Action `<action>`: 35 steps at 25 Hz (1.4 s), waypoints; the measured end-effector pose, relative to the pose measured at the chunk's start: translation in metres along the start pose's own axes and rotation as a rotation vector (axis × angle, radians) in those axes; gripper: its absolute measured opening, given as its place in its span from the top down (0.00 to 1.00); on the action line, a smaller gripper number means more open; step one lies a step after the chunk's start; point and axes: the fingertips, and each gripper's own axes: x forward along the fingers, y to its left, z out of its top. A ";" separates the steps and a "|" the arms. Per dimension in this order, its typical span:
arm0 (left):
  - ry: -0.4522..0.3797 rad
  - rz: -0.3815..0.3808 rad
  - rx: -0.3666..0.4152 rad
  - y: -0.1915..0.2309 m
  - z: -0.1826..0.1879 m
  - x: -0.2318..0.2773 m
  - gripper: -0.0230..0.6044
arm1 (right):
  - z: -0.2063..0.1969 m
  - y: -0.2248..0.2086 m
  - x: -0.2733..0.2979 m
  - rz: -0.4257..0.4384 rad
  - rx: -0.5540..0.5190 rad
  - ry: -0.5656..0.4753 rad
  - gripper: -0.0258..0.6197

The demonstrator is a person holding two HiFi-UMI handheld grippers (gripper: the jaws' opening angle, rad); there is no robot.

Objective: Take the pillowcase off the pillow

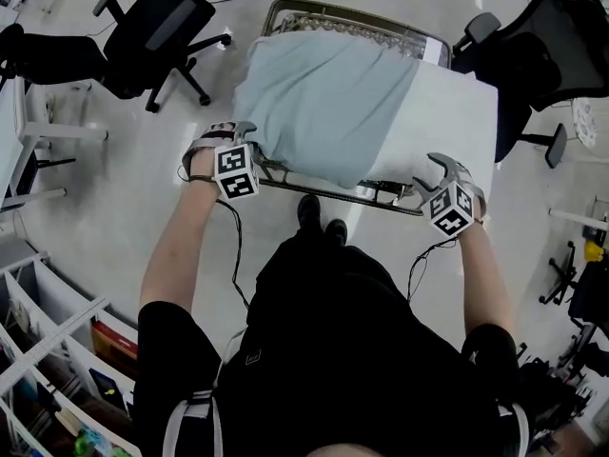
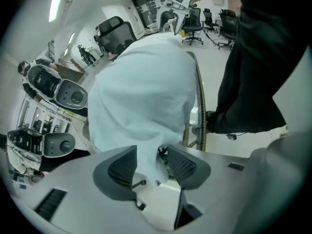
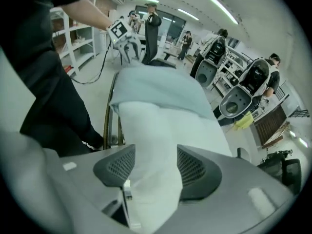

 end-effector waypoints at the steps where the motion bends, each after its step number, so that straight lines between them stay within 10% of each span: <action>1: -0.018 -0.026 -0.003 -0.011 0.008 -0.002 0.65 | 0.014 0.003 -0.002 0.009 -0.007 -0.031 0.51; 7: -0.117 -0.126 0.043 -0.061 0.060 -0.019 0.58 | 0.043 0.044 0.043 0.117 -0.091 -0.007 0.33; 13: -0.095 -0.120 0.058 -0.071 0.073 0.017 0.55 | 0.047 0.041 0.082 -0.052 -0.229 0.054 0.29; 18: -0.071 -0.074 0.036 -0.061 0.077 0.041 0.64 | 0.050 0.051 0.091 -0.102 -0.255 0.065 0.43; 26: -0.028 0.000 0.100 -0.036 0.060 0.034 0.95 | 0.044 0.046 0.068 0.084 -0.109 0.016 0.64; 35: -0.021 0.123 0.021 0.027 0.033 0.018 0.95 | 0.055 0.015 0.050 0.130 -0.001 -0.017 0.70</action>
